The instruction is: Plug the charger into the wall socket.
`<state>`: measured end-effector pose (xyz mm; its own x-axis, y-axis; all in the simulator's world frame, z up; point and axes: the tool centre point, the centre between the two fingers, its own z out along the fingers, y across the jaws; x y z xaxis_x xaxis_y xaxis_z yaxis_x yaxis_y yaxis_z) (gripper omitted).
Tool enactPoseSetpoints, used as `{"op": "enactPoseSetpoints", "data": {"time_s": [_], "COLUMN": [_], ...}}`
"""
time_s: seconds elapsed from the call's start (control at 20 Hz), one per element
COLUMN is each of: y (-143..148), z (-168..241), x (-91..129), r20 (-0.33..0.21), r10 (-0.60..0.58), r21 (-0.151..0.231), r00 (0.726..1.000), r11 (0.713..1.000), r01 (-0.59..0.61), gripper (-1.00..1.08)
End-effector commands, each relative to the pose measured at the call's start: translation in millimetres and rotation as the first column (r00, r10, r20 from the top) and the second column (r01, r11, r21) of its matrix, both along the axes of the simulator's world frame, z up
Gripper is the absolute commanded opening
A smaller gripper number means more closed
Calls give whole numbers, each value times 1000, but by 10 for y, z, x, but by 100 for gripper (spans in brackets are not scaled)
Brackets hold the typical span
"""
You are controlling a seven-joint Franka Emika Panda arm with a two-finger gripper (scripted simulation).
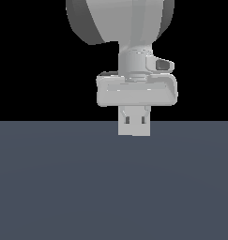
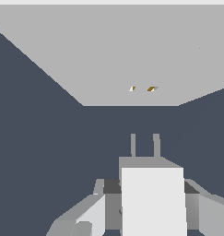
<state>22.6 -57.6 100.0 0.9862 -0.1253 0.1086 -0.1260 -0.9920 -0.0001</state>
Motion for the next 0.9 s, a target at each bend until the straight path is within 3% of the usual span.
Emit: {"op": "enactPoseSetpoints", "data": {"time_s": [0.0, 0.45, 0.85], "y": [-7, -44, -56], "z": [1, 0, 0], "x": [54, 351, 446], "r20": [0, 0, 0], "r10": [0, 0, 0], "r21": [0, 0, 0], "r00": [1000, 1000, 1000], "r11": [1000, 1000, 1000], "r01": [0, 0, 0], "gripper": [-100, -100, -100]}}
